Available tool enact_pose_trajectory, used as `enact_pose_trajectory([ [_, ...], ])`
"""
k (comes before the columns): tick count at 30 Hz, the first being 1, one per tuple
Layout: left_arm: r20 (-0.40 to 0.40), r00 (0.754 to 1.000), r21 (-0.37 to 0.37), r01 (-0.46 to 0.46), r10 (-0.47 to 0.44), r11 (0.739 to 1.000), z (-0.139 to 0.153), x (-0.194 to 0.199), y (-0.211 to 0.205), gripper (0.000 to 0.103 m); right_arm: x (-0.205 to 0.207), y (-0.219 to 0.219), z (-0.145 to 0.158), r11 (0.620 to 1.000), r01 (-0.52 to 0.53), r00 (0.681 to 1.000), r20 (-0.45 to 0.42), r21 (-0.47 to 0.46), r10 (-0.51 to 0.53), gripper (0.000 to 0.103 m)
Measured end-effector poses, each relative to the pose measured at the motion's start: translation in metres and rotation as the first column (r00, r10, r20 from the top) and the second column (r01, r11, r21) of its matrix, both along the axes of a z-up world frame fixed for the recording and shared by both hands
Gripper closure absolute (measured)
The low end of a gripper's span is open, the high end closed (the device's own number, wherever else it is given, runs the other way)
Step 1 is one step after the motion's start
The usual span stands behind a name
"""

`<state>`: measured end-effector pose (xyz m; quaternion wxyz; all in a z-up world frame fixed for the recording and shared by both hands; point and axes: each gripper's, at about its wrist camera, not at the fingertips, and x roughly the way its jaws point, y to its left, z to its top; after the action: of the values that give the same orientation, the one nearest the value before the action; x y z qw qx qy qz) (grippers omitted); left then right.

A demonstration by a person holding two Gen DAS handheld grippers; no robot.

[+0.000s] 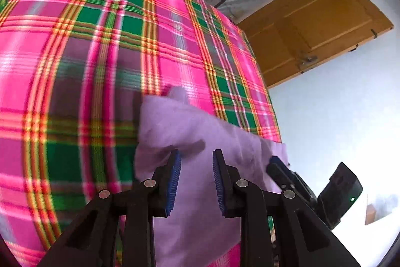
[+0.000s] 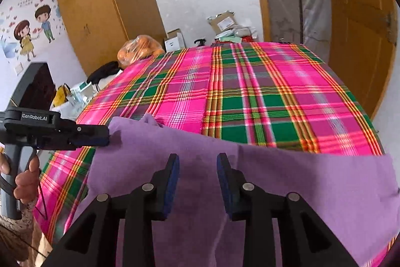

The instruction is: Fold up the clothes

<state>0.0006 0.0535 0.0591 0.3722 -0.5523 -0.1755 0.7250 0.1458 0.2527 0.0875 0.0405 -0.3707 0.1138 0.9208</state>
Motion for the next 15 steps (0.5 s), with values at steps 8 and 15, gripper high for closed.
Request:
enact_pose_trajectory([
  [8,0.069,0.997,-0.038,-0.013,0.015,0.999,-0.029,-0.026,0.005,0.077,-0.029,0.009,-0.031,1.0,0.009,0.994,0.112,0.016,-0.011,0.067],
  [15,0.114,0.993,-0.002,-0.015,0.015,1.0,-0.045,-0.035,0.004,0.077,-0.027,0.022,-0.039,0.998,0.017,0.996,0.091,-0.066,-0.011,0.065],
])
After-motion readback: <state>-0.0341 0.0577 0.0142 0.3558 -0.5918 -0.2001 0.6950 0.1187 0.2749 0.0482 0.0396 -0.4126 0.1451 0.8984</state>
